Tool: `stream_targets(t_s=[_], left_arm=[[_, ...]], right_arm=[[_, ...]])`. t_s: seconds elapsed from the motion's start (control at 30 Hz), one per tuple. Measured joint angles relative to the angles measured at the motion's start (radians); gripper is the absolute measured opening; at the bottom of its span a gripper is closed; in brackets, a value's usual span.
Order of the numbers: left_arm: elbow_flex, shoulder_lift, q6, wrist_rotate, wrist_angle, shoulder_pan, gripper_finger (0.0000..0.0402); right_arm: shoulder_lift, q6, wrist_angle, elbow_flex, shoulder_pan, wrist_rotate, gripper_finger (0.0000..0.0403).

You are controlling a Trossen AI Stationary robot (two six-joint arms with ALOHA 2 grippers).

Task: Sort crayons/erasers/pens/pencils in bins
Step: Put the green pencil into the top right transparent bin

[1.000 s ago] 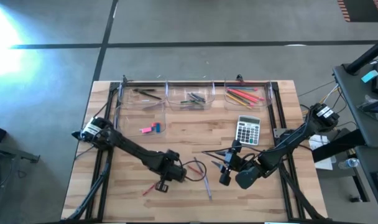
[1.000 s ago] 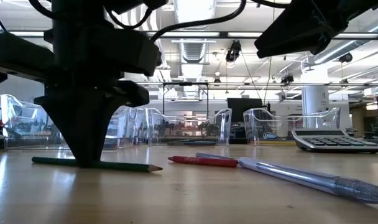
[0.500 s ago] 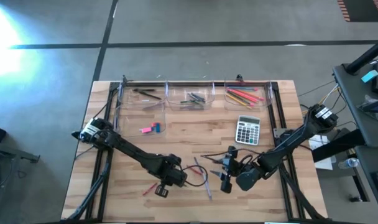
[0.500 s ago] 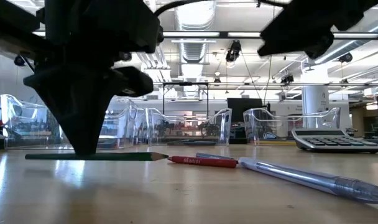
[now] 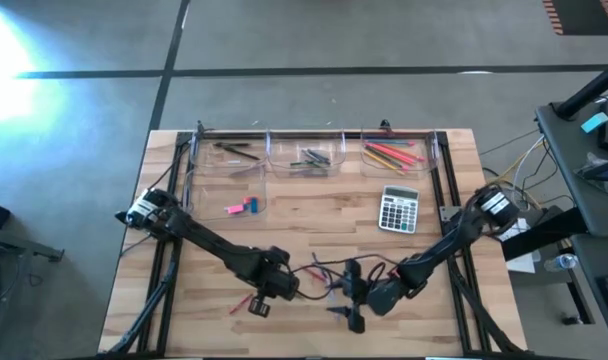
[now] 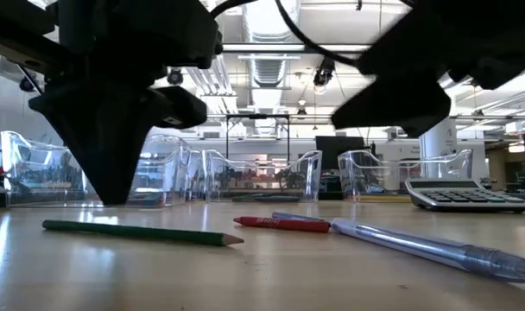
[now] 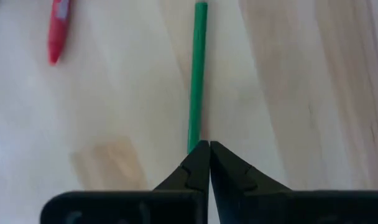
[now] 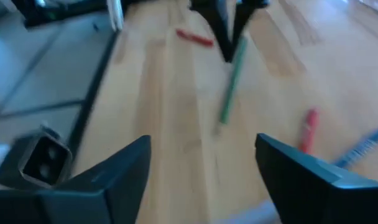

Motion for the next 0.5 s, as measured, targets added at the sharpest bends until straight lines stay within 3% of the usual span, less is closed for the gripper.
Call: stream_targets(t_s=[0.13,0.27,0.5], left_arm=[[-0.004,-0.038,-0.025,-0.005,-0.082,-0.001,0.0000],[-0.035,-0.088,-0.056,-0.008,-0.090,-0.012,0.0000],[-0.139,-0.166,-0.106,-0.017,-0.035,-0.037,0.0010]], right_arm=[[0.075,-0.044,0.152,0.005,-0.018,0.001,0.0314],[0.157,-0.059,0.130,0.085,-0.035,0.001,0.0319],[0.300,-0.063,-0.202,0.339,-0.062,0.003,0.0288]])
